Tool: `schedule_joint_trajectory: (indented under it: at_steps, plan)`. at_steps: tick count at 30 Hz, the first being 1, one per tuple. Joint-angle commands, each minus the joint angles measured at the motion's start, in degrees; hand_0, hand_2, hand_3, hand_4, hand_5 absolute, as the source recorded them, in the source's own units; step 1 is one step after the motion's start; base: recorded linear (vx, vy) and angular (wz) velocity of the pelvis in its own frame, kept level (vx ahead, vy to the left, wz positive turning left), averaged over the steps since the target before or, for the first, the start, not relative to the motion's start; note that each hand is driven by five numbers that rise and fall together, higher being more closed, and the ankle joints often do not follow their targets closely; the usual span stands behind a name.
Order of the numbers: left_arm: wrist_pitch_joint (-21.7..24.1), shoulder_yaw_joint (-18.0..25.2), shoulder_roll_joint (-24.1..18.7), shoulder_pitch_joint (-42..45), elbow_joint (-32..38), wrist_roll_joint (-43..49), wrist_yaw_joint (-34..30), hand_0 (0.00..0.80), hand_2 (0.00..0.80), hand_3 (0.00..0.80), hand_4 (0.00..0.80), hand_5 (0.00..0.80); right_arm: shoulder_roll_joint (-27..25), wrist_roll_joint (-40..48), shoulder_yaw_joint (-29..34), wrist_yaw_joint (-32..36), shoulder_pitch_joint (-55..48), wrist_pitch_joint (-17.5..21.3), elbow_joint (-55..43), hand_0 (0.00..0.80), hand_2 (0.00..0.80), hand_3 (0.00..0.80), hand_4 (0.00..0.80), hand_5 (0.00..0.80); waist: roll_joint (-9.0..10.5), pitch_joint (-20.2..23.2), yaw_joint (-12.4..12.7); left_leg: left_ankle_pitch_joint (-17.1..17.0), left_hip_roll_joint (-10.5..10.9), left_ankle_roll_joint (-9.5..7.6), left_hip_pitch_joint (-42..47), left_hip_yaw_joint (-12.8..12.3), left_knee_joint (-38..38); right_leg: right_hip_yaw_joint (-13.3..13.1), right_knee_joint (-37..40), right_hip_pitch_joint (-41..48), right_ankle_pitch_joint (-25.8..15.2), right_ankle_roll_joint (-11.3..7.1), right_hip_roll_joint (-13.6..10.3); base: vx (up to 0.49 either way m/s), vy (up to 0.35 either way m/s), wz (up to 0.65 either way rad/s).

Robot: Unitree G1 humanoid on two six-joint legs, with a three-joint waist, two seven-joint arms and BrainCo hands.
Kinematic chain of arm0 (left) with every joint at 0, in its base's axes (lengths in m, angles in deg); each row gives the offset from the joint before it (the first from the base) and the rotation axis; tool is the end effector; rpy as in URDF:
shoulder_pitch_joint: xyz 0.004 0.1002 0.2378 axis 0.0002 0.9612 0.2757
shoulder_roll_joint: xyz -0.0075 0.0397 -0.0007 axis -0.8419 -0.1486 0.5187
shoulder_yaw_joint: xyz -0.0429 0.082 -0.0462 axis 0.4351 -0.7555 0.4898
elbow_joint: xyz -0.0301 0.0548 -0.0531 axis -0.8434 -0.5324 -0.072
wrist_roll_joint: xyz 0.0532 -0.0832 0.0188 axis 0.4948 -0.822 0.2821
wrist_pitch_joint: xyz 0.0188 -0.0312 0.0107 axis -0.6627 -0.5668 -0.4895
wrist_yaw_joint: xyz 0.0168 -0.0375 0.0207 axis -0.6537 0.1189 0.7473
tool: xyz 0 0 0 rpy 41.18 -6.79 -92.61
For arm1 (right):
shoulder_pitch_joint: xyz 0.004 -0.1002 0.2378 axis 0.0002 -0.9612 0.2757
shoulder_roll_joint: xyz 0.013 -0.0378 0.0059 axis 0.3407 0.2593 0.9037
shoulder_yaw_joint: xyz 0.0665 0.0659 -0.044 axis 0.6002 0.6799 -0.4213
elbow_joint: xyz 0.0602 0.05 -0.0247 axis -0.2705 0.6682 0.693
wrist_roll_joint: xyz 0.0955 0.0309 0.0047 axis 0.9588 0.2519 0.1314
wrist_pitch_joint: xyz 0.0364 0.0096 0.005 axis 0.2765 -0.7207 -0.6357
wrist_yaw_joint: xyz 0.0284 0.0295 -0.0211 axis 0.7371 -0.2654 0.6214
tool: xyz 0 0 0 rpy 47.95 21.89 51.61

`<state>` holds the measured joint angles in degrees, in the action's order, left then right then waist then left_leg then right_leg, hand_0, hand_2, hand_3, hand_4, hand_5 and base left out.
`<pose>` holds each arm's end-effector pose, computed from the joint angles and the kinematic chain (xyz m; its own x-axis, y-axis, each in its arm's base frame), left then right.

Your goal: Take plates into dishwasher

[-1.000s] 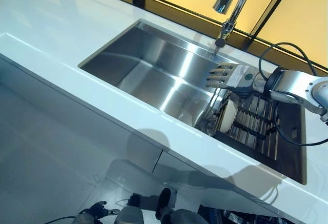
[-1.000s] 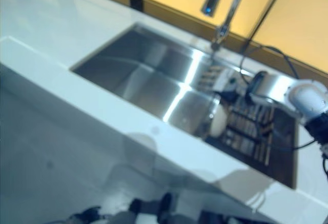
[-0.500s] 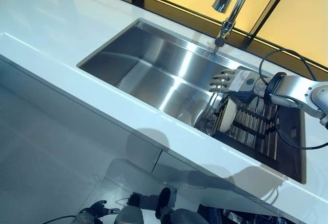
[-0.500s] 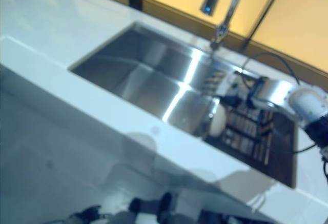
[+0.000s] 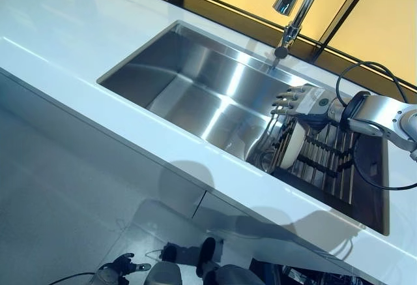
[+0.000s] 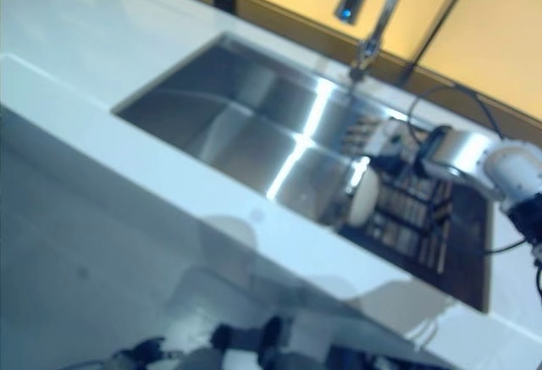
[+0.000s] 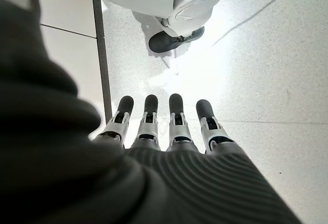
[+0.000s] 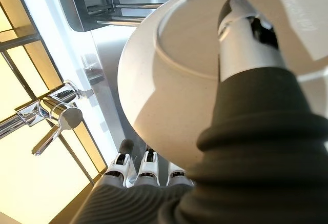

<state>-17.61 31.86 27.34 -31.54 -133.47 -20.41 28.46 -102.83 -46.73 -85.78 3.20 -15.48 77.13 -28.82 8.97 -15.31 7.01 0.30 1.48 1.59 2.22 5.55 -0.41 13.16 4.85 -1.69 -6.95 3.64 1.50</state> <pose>0.0985 0.2662 -0.0890 0.4101 0.2026 -0.8892 0.4042 0.8336 0.3764 0.2869 -0.2433 0.2381 0.8210 0.4637 -0.3330 0.1227 -0.7130 -0.6903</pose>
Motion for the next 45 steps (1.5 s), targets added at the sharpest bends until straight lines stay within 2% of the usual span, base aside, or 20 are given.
schedule_joint_trajectory:
  at_steps: [1,5,7,8,9,13,16,19,22,27,29,45]
  plan:
    - [0.3,0.5,-2.2,-0.4,0.9,1.4,0.3,0.0,0.0,0.0,0.0,0.0,-2.7,0.5,2.3,-1.6,-0.1,-0.8,1.3,0.0,0.0,0.0,0.0,0.0,1.13,0.8,-0.1,3.5,-1.1,-1.47,-4.6,-4.0,2.9,-0.2,-3.5,4.5,12.6,-1.87,1.6,0.0,0.0,0.0]
    - [0.1,0.6,-2.1,-0.3,1.4,1.3,0.3,0.0,0.0,0.0,0.0,0.0,-2.7,0.3,2.9,-1.7,-0.4,-0.7,1.2,0.0,0.0,0.0,0.0,0.0,0.96,0.5,-0.2,3.5,-1.1,-1.53,-4.5,-4.0,2.8,-0.3,-3.5,4.3,12.5,-1.88,1.7,0.0,0.0,0.0]
    - [0.0,0.5,-2.2,-0.3,1.7,1.2,0.3,0.0,0.0,0.0,0.0,0.0,-2.7,0.4,2.9,-1.7,-0.5,-1.2,0.9,0.163,0.163,0.163,0.163,0.163,0.92,0.4,-0.2,3.4,-1.0,-1.56,-4.7,-4.1,2.8,-0.3,-3.4,4.2,12.4,-1.94,1.6,0.0,0.0,0.0]
    - [0.0,0.5,-2.3,-0.3,1.7,1.2,0.3,0.0,0.0,0.0,0.0,0.0,-2.6,0.4,2.9,-1.7,-0.5,-1.3,0.9,0.198,0.198,0.198,0.198,0.198,0.9,0.3,-0.2,3.4,-1.0,-1.56,-4.7,-4.1,2.8,-0.3,-3.4,4.2,12.3,-1.95,1.6,0.0,0.0,0.0]
    - [0.1,0.4,-2.3,-0.4,1.7,1.0,0.4,0.0,0.0,0.0,0.0,0.0,-2.6,0.4,3.0,-1.9,-0.7,-1.3,0.9,0.424,0.424,0.424,0.424,0.424,0.87,0.2,-0.3,3.3,-1.1,-1.57,-4.8,-4.2,2.8,-0.3,-3.4,4.0,12.3,-1.98,1.6,0.0,0.0,0.0]
    - [0.2,0.4,-2.3,-0.7,1.4,0.9,0.5,0.0,0.0,0.0,0.0,0.0,-2.4,0.4,2.8,-2.3,-0.7,-1.4,0.9,0.64,0.64,0.64,0.64,0.64,0.88,0.0,-0.5,3.3,-1.1,-1.65,-5.0,-4.3,2.7,-0.5,-3.4,3.8,12.1,-2.05,1.6,0.0,0.0,0.0]
    - [0.3,0.5,-2.2,-1.0,1.3,0.9,0.5,0.0,0.0,0.0,0.0,0.0,-2.3,0.1,2.9,-3.0,-1.0,-1.3,1.0,0.715,0.715,0.715,0.715,0.715,0.86,-0.1,-0.6,3.3,-1.1,-1.68,-5.1,-4.5,2.6,-0.6,-3.4,3.6,12.0,-2.12,1.7,0.0,0.0,0.0]
    - [0.5,0.6,-2.1,-1.0,0.9,0.9,0.7,0.0,0.0,0.0,0.0,0.0,-2.4,0.3,2.8,-3.2,-0.9,-1.3,0.8,0.718,0.718,0.718,0.718,0.718,0.84,-0.1,-0.7,3.3,-1.1,-1.69,-5.0,-4.6,2.5,-0.7,-3.3,3.5,12.0,-2.11,1.7,0.0,0.0,0.0]
    - [0.5,0.5,-2.2,-0.9,1.2,0.8,0.6,0.0,0.0,0.0,0.0,0.0,-2.4,0.1,2.9,-3.4,-0.9,-1.2,0.8,0.684,0.684,0.684,0.684,0.684,0.74,-0.2,-0.6,3.3,-1.0,-1.71,-5.1,-4.8,2.6,-0.5,-3.1,3.5,11.8,-2.2,1.6,0.0,0.0,0.0]
    - [0.4,0.5,-2.1,-1.0,1.1,0.7,0.6,0.0,0.0,0.0,0.0,0.0,-2.0,-0.1,2.6,-3.5,-0.4,-1.3,0.9,0.734,0.734,0.734,0.734,0.734,0.64,-0.4,-0.6,3.5,-1.0,-1.8,-5.2,-5.2,2.8,-0.3,-3.0,3.3,11.7,-2.33,1.5,0.0,0.0,0.0]
    - [0.5,0.6,-2.1,-1.1,1.1,0.7,0.6,0.0,0.0,0.0,0.0,0.0,-2.0,-0.4,2.8,-3.5,-0.7,-1.1,0.7,0.8,0.8,0.8,0.8,0.8,0.63,-0.4,-0.7,3.6,-1.0,-1.88,-5.3,-5.3,3.0,-0.4,-3.2,3.2,11.7,-2.3,1.5,0.001,0.007,-0.03]
    - [1.0,0.3,-1.0,0.6,0.5,1.8,0.5,0.0,0.0,0.0,0.0,0.0,-4.9,-3.6,5.8,-5.2,-2.9,-0.8,1.2,0.8,0.8,0.8,0.8,0.8,0.87,1.2,-1.2,5.1,-0.2,-2.8,-3.3,-5.5,3.0,-1.2,-4.0,4.6,12.5,-2.41,1.2,0.015,0.036,-0.01]
